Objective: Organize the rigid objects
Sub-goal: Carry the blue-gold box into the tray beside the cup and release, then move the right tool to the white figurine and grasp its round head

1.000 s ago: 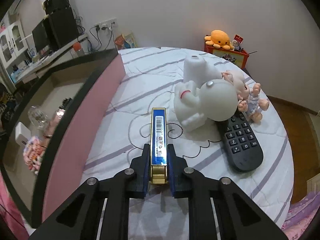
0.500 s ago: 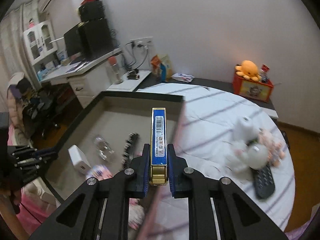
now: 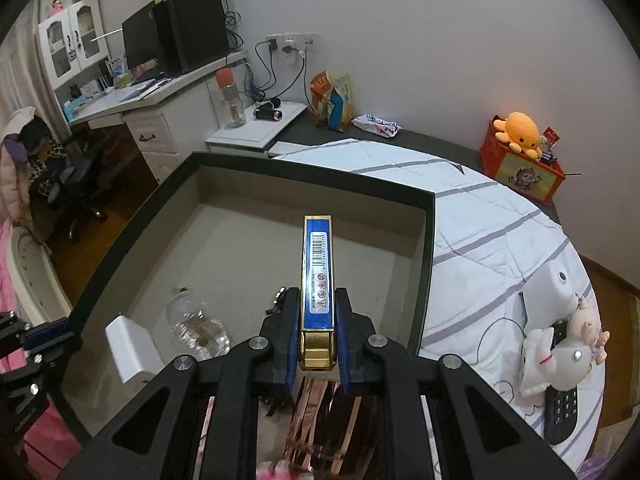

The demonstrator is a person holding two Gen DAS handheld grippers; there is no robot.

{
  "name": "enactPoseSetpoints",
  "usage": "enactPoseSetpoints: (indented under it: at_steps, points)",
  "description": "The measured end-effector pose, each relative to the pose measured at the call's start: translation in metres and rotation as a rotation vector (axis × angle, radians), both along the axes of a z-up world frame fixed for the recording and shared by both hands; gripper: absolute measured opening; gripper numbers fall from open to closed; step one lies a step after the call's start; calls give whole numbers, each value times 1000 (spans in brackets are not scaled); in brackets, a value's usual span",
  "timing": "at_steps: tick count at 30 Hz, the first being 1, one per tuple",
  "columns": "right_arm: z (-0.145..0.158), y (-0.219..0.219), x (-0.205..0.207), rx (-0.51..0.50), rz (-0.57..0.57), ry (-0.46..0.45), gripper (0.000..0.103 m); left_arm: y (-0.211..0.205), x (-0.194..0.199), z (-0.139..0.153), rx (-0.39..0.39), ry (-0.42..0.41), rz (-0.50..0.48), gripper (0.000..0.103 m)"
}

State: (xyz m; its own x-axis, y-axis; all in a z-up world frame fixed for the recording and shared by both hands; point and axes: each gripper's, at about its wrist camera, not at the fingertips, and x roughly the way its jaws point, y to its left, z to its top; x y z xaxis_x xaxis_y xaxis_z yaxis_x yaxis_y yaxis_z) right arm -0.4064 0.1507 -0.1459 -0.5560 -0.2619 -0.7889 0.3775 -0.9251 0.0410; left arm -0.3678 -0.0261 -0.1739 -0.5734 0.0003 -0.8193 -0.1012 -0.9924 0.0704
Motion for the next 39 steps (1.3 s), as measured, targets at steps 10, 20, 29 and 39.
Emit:
enactPoseSetpoints:
  at_steps: [10, 20, 29, 39]
  points:
    - [-6, 5, -5, 41, -33, -30, 16, 3, 0, 0, -6, 4, -3, 10]
    - [3, 23, 11, 18, -54, -8, 16, 3, 1, 0, -11, 2, -2, 10]
    - [23, 51, 37, -20, -77, 60, 18, 4, 1, -1, -17, 0, 8, 10]
    - [25, 104, 65, -23, -181, 91, 43, 5, -1, 0, -23, -6, 18, 11]
